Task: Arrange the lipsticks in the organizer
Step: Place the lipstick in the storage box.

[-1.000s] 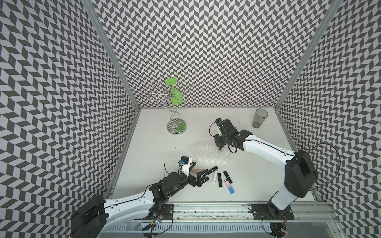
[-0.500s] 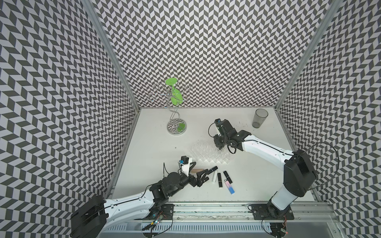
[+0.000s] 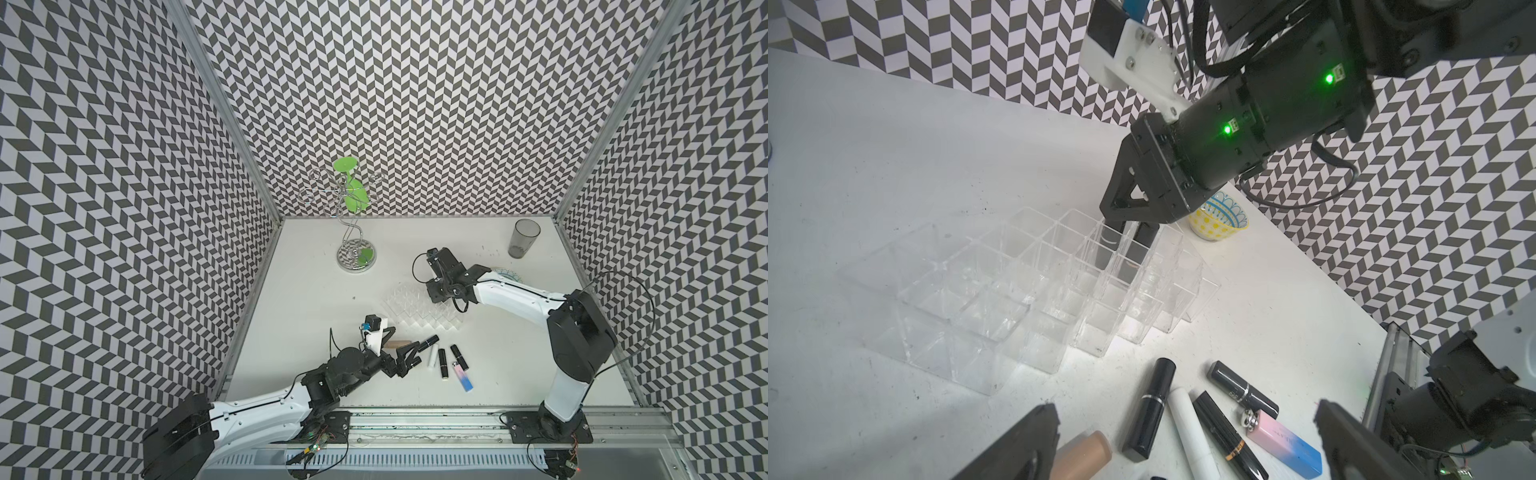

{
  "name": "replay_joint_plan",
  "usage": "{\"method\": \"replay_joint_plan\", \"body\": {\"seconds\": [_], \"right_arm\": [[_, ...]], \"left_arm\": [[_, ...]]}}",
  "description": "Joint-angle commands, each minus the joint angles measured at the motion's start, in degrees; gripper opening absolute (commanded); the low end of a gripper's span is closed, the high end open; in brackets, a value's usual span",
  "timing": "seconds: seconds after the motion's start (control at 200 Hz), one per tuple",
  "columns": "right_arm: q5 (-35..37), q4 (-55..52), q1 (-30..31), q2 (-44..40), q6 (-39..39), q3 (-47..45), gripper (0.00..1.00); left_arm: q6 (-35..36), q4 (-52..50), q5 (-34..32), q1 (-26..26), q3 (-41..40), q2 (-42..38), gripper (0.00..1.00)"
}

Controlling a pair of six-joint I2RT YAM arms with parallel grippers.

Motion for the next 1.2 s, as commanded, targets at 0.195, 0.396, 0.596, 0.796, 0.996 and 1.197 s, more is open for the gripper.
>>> {"method": "replay_joint_plan", "body": {"seconds": [0.195,0.396,0.596,0.796,0.996,1.197], "right_arm": [[0.03,-0.96,0.44,3.38,-0.33,2.84,0.28],[-0.42,0.76,0.65,-0.01,0.02,2.10,0.41],[-1.95,3.85,1.40,-6.78,-0.50,0.85,0.47],[-8.97,1.43,1.92,-16.83,1.42,-1.71,0.47],[-14.97,6.27,3.82,-30.18,4.33,-16.43,0.46],[-16.05,13.90,4.04,-39.81,6.80,-29.22,0.46]], "left_arm": [[-0.47,-2.16,1.93,0.15,1.09,0.20,1.00],[-1.92,-8.49,0.97,0.14,2.35,0.39,0.99],[-2.84,-16.52,0.49,-0.58,5.79,3.77,0.79],[-4.17,-25.11,-1.09,-4.94,10.61,10.10,0.72],[-6.22,-33.06,-4.23,-7.26,13.57,13.21,0.71],[-7.84,-37.79,-4.09,-7.77,15.29,15.88,0.70]]}}
